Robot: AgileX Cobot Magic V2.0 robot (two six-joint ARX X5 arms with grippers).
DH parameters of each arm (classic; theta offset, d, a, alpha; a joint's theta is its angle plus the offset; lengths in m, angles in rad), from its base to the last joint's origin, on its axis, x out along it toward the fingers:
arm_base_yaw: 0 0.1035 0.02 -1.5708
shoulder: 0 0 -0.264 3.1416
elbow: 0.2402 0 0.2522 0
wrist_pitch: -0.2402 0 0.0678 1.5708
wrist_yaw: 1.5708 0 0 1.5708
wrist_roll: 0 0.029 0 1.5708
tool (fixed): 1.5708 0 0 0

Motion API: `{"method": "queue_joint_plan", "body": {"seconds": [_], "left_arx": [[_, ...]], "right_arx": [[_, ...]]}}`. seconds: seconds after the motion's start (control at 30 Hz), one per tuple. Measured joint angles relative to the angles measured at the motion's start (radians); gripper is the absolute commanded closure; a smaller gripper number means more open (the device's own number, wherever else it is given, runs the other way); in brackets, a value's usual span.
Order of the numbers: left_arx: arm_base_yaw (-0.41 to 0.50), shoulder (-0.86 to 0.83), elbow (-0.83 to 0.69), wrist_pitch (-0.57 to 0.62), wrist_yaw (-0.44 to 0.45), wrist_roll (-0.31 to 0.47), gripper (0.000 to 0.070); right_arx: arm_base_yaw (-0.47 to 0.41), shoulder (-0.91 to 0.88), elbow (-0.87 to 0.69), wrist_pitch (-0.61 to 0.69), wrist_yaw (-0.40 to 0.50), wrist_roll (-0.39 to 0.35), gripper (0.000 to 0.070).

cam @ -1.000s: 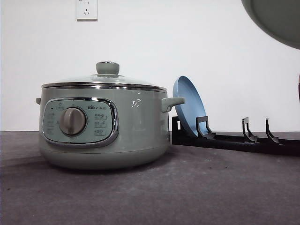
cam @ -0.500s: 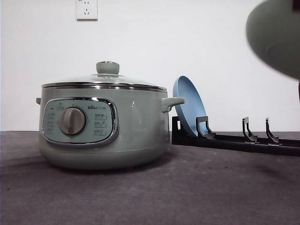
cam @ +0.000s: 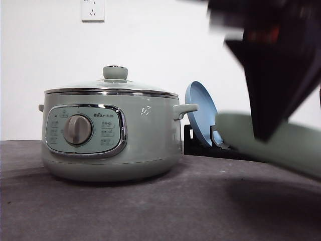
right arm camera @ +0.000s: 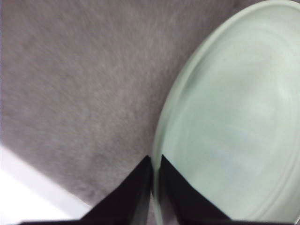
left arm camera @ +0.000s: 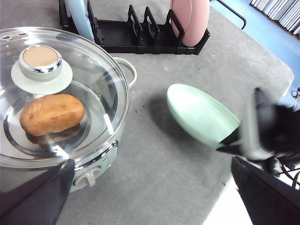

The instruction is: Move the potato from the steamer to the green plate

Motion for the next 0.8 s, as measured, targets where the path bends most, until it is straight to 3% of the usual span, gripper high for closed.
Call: {"method": "queue_joint_plan", "body": {"seconds": [0.33,0.63,0.7,0.8], "left_arx": [[0.0,0.0,0.0,0.0,0.0,0.001,0.0],[0.0,0.0,0.0,0.0,0.0,0.009,0.0],[0.0,0.0,0.0,0.0,0.0,0.011,0.0],[0.0,0.0,0.0,0.0,0.0,0.011,0.0]], "right_arx": [[0.0,0.183,0.0,0.086,0.021,-0.056,0.0694],[-0.001,0.207,0.0,0.112,0.012,-0.076,0.069],[-0.002,0.207,0.0,0.111,0.011,-0.083,0.0653],[-0.003,0.207,0.0,0.102,0.008,-0.089,0.0469]]}}
